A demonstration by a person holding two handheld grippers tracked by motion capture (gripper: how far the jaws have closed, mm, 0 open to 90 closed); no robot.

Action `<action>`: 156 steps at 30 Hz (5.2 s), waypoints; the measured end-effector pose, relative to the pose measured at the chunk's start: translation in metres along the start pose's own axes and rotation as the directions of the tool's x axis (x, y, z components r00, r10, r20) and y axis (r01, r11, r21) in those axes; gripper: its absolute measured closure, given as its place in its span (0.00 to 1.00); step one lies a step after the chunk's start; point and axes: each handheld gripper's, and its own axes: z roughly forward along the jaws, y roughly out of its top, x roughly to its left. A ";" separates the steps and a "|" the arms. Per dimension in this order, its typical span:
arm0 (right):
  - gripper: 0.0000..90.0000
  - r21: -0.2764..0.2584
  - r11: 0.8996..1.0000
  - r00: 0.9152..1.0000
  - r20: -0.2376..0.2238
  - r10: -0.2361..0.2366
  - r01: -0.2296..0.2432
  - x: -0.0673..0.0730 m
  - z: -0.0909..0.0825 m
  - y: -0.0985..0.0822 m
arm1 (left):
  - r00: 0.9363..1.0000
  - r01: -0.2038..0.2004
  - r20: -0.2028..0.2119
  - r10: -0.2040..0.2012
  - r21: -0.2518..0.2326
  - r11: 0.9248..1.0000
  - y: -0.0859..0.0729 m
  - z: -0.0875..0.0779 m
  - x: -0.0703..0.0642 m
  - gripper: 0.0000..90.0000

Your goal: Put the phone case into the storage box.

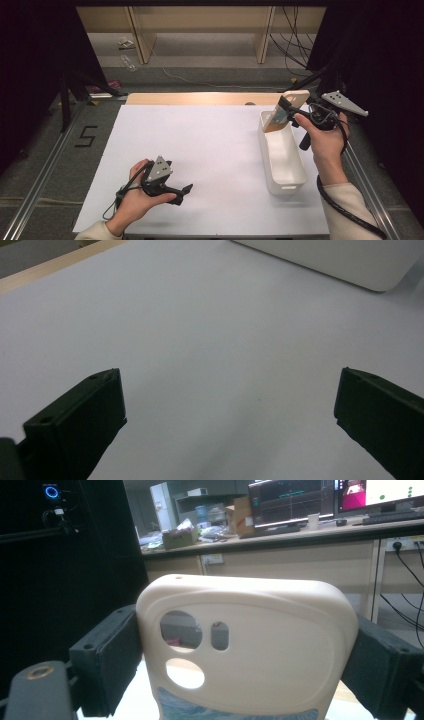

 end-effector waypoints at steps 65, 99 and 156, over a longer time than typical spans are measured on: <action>0.15 0.075 0.996 0.993 0.104 -0.051 0.043 -0.009 0.021 0.001 | 1.000 0.006 0.006 -0.006 0.003 1.000 -0.001 0.002 0.000 0.00; 0.15 0.098 0.994 0.988 0.148 -0.054 0.040 -0.016 0.045 0.005 | 1.000 0.008 0.009 -0.008 0.001 1.000 -0.001 0.002 0.000 0.00; 0.14 0.148 0.988 0.979 0.193 -0.070 0.042 -0.022 0.077 -0.001 | 1.000 0.007 0.011 -0.007 0.001 1.000 -0.001 0.002 0.000 0.00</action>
